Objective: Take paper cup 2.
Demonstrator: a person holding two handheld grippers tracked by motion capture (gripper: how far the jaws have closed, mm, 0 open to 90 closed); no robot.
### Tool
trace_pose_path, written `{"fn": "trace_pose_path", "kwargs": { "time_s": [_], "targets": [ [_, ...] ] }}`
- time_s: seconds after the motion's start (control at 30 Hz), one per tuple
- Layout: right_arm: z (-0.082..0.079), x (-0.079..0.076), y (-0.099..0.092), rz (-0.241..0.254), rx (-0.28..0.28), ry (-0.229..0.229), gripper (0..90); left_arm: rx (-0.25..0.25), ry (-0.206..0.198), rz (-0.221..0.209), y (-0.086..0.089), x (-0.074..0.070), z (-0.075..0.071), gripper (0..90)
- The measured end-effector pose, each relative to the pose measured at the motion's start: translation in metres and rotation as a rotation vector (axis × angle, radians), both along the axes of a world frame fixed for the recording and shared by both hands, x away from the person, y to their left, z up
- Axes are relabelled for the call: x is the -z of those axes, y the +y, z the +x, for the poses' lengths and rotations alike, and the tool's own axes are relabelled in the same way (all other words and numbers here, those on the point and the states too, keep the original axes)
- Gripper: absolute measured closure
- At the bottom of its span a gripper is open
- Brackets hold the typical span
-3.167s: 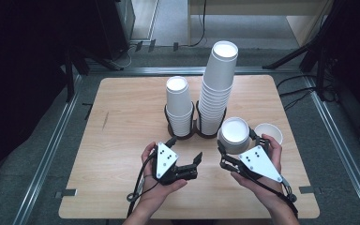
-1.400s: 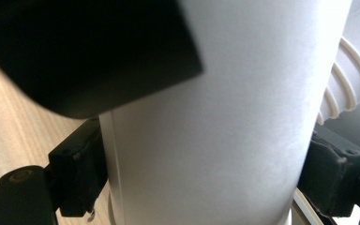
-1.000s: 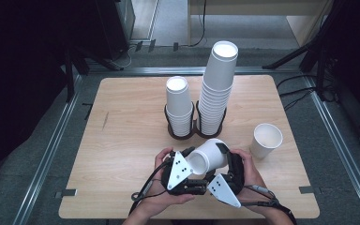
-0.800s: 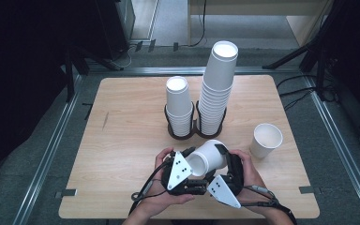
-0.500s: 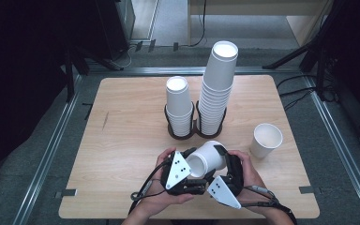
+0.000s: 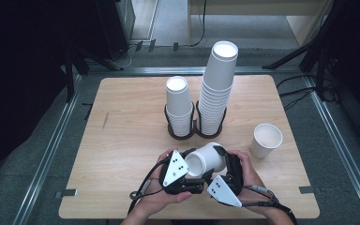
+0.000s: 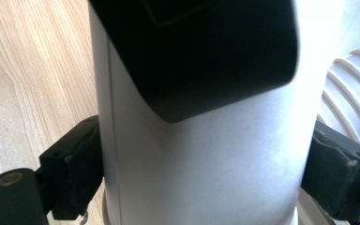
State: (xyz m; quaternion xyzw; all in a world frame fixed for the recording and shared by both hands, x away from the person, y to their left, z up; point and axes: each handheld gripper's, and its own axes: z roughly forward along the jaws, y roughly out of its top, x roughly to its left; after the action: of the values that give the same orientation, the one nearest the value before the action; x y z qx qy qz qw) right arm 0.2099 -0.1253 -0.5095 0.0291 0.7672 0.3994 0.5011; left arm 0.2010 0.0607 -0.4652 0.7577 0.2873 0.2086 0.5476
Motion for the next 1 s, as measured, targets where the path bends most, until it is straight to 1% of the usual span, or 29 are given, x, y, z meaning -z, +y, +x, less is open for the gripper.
{"fn": "trace_pose_path", "kwargs": {
  "time_s": [0.03,0.13,0.17,0.23,0.33,0.4,0.5,0.63,0.77,0.8,0.87,1.0],
  "targets": [
    [0.000,0.000,0.000,0.000,-0.001,0.001,10.2,0.003,-0.001,0.001,0.000,0.000,0.000,21.0],
    [0.001,0.000,0.000,0.004,0.012,0.006,2.7,0.006,-0.011,0.011,0.000,0.000,-0.001,21.4],
    [0.002,-0.001,0.000,0.009,0.015,0.016,2.4,0.008,-0.011,0.008,0.000,0.001,0.000,21.5],
    [0.002,-0.001,-0.001,0.016,0.021,0.019,1.9,0.016,-0.014,0.000,0.001,0.001,0.000,21.6],
    [0.003,-0.003,-0.002,0.024,0.024,0.020,1.8,0.014,-0.016,-0.008,0.002,0.001,0.001,21.7],
    [0.002,-0.003,-0.002,0.029,0.024,0.019,1.8,0.005,-0.027,-0.012,0.003,0.001,0.001,21.7],
    [0.002,-0.005,-0.003,0.032,0.025,0.015,1.9,-0.001,-0.022,-0.047,0.008,0.000,0.003,21.6],
    [0.001,-0.007,-0.004,0.042,0.031,0.009,1.8,-0.032,-0.023,-0.085,0.013,0.000,0.005,21.7],
    [-0.001,-0.012,-0.005,0.055,0.027,-0.001,1.8,-0.029,-0.036,-0.114,0.016,0.000,0.007,21.7],
    [-0.002,-0.014,-0.005,0.057,0.027,-0.006,1.8,-0.035,-0.045,-0.112,0.016,0.001,0.007,21.6],
    [-0.003,-0.018,-0.006,0.063,0.027,-0.012,1.9,-0.070,-0.060,-0.101,0.017,0.001,0.008,21.7],
    [-0.005,-0.023,-0.006,0.080,0.047,-0.015,1.9,-0.109,-0.066,-0.121,0.021,0.002,0.011,21.7]
  ]
}}
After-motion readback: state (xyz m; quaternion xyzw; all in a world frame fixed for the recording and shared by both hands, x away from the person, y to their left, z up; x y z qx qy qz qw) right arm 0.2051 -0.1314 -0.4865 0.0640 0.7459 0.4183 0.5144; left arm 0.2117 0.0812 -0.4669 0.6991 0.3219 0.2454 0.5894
